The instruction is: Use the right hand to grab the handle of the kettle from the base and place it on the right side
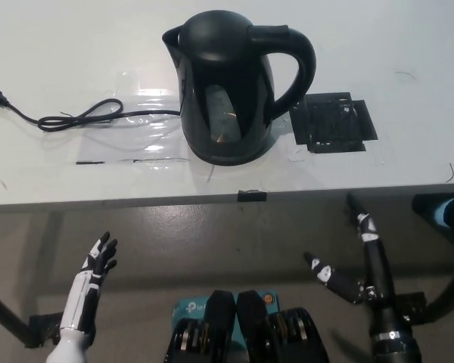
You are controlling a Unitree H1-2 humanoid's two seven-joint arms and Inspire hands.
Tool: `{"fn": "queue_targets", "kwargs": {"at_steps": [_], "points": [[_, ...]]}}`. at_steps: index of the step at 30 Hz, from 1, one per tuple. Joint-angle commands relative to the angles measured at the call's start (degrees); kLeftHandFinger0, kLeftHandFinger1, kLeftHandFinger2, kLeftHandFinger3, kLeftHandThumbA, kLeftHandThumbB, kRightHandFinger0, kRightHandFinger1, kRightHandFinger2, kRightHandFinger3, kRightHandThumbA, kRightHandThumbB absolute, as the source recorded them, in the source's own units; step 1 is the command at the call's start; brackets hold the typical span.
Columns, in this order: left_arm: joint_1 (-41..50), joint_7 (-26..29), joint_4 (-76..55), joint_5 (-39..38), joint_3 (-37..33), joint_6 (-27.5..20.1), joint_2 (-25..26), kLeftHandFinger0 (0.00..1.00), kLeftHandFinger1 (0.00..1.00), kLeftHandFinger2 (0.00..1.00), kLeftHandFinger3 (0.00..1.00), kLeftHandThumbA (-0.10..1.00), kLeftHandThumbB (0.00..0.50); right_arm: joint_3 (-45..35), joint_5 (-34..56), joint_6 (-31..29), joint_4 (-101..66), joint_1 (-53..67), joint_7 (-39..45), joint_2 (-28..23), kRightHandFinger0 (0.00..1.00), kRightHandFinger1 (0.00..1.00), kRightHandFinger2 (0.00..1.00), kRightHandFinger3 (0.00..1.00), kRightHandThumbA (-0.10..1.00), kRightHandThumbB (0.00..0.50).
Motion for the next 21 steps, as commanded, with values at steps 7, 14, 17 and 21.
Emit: {"fn": "queue_targets", "kwargs": {"at_steps": [7, 14, 17, 21], "points": [[1.68, -1.95, -4.43, -1.8, -2.2, -5.04, -1.03, 1.0, 1.0, 1.0, 1.0, 1.0, 0.5, -4.05, -3.21, 2.21, -15.76, -7.62, -0.65, 1.71, 1.0, 1.0, 1.0, 1.0, 0.93, 0.253], [2.18, -2.27, -5.12, -1.92, -2.29, -4.32, -1.48, 1.0, 1.0, 1.0, 1.0, 1.0, 0.5, -5.48, -3.03, 11.58, -14.65, -17.38, 3.49, 0.12, 1.0, 1.0, 1.0, 1.0, 0.99, 0.243], [1.81, -2.16, -4.63, -1.68, -2.17, -4.72, -1.31, 1.0, 1.0, 1.0, 1.0, 1.0, 0.5, -5.63, -2.13, 13.55, -10.42, -22.13, 4.48, -0.78, 1.0, 1.0, 1.0, 1.0, 0.97, 0.229], [1.54, -2.25, -3.83, -1.57, -2.07, -5.59, -1.06, 1.0, 1.0, 1.0, 1.0, 1.0, 0.5, -5.54, -1.78, 16.72, -4.0, -27.61, 5.32, -1.29, 1.0, 1.0, 1.0, 1.0, 0.85, 0.208]]}}
